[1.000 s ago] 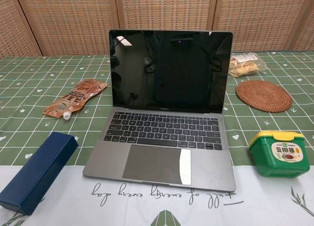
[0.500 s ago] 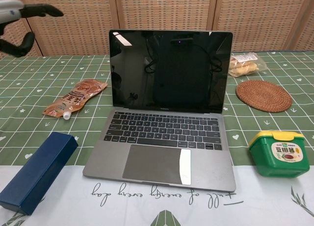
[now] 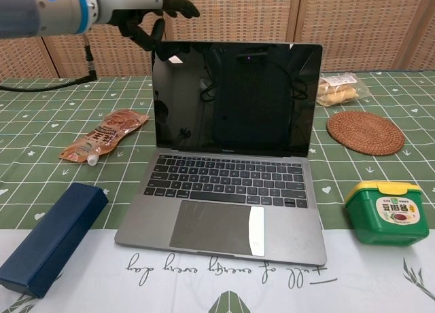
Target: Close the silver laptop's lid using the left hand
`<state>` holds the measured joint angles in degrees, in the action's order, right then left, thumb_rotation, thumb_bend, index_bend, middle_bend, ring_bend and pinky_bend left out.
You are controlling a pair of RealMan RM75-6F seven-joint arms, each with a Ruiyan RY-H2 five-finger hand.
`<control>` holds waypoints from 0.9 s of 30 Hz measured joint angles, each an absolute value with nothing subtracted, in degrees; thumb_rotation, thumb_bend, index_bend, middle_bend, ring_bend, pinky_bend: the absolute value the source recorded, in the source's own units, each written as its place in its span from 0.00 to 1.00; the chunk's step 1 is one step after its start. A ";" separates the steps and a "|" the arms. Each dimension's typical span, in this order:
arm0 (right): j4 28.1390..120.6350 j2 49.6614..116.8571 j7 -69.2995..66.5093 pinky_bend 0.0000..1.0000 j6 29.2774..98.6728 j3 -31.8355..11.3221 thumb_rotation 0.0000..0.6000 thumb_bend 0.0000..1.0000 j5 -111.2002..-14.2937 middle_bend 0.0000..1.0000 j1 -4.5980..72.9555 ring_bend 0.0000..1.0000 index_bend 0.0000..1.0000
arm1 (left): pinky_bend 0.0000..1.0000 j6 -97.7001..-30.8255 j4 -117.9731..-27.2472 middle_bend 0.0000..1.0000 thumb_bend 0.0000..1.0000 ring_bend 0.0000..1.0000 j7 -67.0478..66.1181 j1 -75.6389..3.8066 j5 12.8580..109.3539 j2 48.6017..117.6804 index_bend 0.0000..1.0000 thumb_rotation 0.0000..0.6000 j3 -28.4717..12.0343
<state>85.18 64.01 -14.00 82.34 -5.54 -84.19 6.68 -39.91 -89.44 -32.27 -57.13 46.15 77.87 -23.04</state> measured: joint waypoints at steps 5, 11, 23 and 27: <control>84.75 63.91 -14.88 0.00 81.30 -5.48 1.00 0.10 -83.88 0.00 6.90 0.00 0.00 | 0.02 -36.72 -85.49 0.00 1.00 0.00 -33.14 -63.96 38.63 79.94 0.01 1.00 -22.20; 84.46 63.79 -15.88 0.00 81.07 -5.46 1.00 0.10 -83.94 0.00 7.04 0.00 0.00 | 0.07 -35.46 -81.57 0.00 1.00 0.00 -33.90 -70.21 32.01 82.17 0.06 1.00 -20.31; 84.40 63.20 -17.48 0.00 81.54 -5.58 1.00 0.10 -84.08 0.00 6.77 0.00 0.00 | 0.25 -38.88 -77.71 0.20 1.00 0.18 -34.85 -78.85 22.21 85.37 0.30 1.00 -15.47; 84.47 63.20 -17.39 0.00 81.68 -5.56 1.00 0.10 -84.21 0.00 6.76 0.00 0.00 | 0.27 -39.17 -78.64 0.24 1.00 0.22 -34.03 -79.33 22.15 84.72 0.34 1.00 -15.30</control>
